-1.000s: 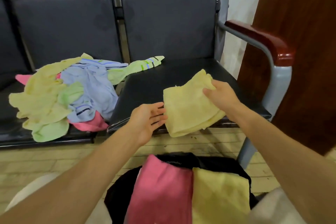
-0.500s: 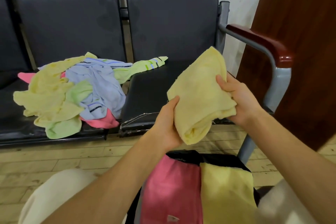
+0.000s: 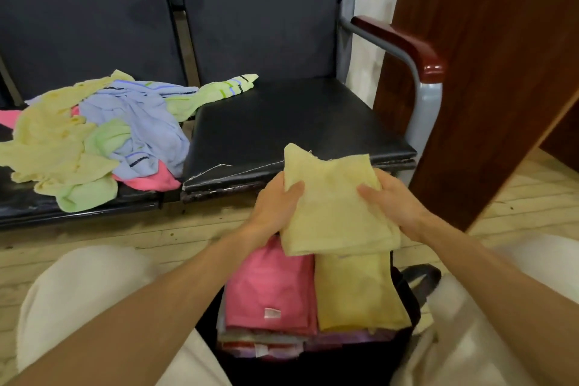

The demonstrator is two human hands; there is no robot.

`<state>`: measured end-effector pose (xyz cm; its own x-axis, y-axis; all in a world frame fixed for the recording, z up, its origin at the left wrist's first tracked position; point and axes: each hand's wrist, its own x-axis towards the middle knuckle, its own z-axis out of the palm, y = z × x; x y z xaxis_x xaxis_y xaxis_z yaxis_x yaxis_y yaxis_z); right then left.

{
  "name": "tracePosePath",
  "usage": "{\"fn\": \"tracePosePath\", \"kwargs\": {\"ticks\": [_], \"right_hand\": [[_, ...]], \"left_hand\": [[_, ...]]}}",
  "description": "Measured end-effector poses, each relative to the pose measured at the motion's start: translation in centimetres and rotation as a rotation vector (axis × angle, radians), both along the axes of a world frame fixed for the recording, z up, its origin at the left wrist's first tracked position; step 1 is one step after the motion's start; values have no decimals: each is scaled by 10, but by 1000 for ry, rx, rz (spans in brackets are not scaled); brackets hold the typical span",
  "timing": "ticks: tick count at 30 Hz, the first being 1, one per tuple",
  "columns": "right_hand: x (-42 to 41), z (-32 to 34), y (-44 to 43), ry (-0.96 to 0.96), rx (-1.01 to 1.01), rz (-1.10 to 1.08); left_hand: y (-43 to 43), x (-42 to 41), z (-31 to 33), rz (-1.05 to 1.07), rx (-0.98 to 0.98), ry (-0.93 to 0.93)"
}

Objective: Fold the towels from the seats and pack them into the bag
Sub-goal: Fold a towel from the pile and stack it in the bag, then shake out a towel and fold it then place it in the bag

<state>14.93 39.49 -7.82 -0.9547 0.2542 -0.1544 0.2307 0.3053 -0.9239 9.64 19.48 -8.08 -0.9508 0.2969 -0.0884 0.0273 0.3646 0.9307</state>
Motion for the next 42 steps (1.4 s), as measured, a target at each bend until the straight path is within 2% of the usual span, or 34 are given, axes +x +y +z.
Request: {"fn": "tracePosePath", "kwargs": {"ticks": [4,8,10,13,15,19,21,28,33,37,42], "right_hand": [[19,-32,10,-29,207,-22],[36,-72,22,-49,166,-91],[44,-94,27,-98,163,-114],[47,-125,36,-253,200,-177],[44,-141,40,-353,204,-210],[39,-168,43,-570,235,-130],[35,-181,45,-605,245,-113],[22,-193,43,-621,284,-64],[22,-178,44,-633,416,-80],[25,-146,41,-496,627,-131],[6,-95,21,-252,603,10]], "left_hand": [[18,18,-45,6,-15,-73],[40,24,-89,-35,-111,-151],[49,26,-110,-74,-93,-185],[60,30,-138,-127,-95,-304],[65,33,-154,-140,-167,-360],[69,26,-177,-71,-332,-320],[70,22,-185,-52,-356,-307],[69,23,-200,-15,-389,-293],[71,26,-178,-83,-390,-373],[60,25,-146,-174,-406,-442],[35,17,-91,-207,-317,-420]]}}
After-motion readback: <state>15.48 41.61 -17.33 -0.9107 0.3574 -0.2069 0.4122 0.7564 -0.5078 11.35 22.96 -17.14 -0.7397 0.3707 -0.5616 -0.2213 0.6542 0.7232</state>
